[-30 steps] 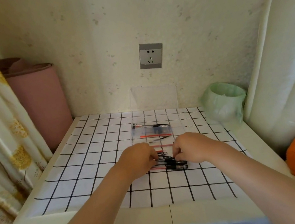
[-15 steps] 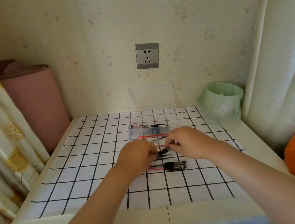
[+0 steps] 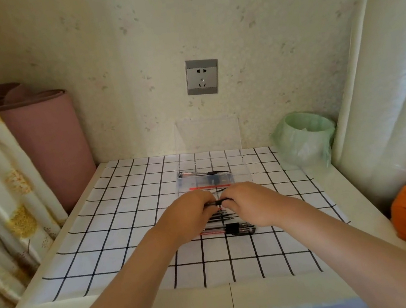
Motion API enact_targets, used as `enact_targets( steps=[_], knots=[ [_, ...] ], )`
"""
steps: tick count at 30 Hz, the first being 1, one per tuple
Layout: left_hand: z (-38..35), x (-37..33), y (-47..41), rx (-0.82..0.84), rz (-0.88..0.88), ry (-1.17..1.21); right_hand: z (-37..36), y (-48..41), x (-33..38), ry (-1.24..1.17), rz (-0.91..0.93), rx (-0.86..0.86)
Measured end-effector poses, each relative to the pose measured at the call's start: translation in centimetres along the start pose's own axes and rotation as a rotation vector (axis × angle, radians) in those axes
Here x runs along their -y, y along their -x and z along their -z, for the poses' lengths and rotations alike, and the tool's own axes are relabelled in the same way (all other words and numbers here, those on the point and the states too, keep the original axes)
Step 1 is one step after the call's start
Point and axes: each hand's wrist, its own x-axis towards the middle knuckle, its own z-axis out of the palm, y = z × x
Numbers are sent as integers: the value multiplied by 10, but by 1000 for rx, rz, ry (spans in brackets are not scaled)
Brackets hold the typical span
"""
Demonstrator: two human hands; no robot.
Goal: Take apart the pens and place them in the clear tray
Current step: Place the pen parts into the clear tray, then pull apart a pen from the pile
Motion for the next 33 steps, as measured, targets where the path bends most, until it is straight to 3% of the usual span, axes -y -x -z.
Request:
enact_targets(
  steps=[33],
  knots=[
    [14, 10, 2, -90, -52, 90, 10, 2, 14, 71, 56, -39]
  ],
)
